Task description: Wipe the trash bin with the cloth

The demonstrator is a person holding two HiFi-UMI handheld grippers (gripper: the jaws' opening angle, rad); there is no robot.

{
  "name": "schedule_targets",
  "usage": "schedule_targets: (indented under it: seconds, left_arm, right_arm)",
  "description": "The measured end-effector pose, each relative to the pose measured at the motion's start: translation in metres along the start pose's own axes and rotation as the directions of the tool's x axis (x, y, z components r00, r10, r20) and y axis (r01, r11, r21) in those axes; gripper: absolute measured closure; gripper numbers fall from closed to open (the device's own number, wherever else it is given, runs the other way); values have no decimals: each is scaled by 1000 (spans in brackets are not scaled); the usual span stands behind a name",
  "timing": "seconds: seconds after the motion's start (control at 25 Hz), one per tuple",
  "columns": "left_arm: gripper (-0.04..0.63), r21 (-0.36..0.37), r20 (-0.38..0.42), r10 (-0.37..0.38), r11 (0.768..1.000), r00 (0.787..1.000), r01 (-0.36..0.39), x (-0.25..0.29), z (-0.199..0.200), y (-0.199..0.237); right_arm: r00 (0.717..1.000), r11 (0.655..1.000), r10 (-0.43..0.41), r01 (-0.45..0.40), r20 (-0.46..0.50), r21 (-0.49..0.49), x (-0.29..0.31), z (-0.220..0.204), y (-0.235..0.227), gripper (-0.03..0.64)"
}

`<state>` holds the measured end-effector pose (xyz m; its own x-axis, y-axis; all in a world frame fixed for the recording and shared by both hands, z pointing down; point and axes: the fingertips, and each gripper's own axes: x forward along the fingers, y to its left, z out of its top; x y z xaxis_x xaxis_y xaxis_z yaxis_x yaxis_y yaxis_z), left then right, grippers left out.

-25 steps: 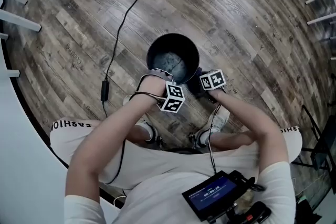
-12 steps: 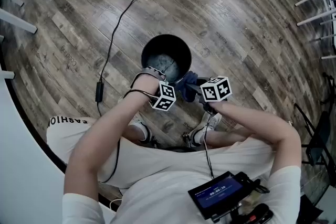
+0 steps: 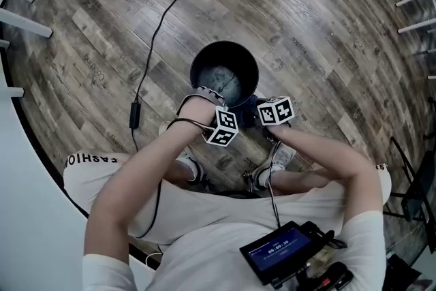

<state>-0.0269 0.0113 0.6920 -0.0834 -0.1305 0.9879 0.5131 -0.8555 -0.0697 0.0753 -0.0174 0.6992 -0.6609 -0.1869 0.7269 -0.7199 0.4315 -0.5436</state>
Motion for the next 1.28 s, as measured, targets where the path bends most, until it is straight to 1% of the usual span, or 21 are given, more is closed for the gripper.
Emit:
schedule_targets:
  seconds: [0.2, 0.44, 0.6, 0.72, 0.84, 0.96, 1.04, 1.16, 1.2, 1.28]
  left_arm:
    - [557, -12, 6, -5, 1000, 1000, 5, -1, 2, 1]
    - [563, -28, 19, -16, 999, 1000, 17, -2, 6, 5]
    - [561, -54, 13, -12, 998, 1000, 13, -2, 7, 8]
    - [558, -53, 7, -9, 999, 1000, 9, -1, 9, 6]
    - [541, -54, 14, -11, 998, 1000, 12, -1, 11, 2]
    - [440, -76, 14, -30, 997, 999, 31, -6, 4, 3]
    - [416, -76, -6, -24, 997, 1000, 24, -11, -7, 8]
    - [414, -82, -53, -20, 997, 998, 16, -12, -23, 7]
    - [414, -76, -66, -12, 997, 998, 7, -11, -27, 6]
    - [416, -41, -91, 26, 999, 996, -30, -8, -28, 7]
  right_arm:
    - [999, 999, -36, 37, -29, 15, 39, -21, -31, 541]
    - [991, 994, -98, 101, -93, 29, 81, -40, -73, 541]
    - [988, 987, -134, 140, -80, 78, 89, -45, -87, 541]
    - [986, 981, -150, 157, -69, 116, 81, -50, -81, 541]
    - [988, 986, -132, 139, -76, 97, 62, -49, -63, 541]
    - [993, 994, -92, 96, -69, 57, 31, -29, -39, 541]
    - [996, 996, -69, 71, -52, 45, 7, -15, -22, 541]
    - [999, 999, -43, 43, -20, 8, -25, -2, 6, 541]
    - [999, 999, -35, 35, -6, -2, -34, 2, 15, 541]
    - [1000, 1000, -14, 14, 25, -6, -49, 10, 32, 541]
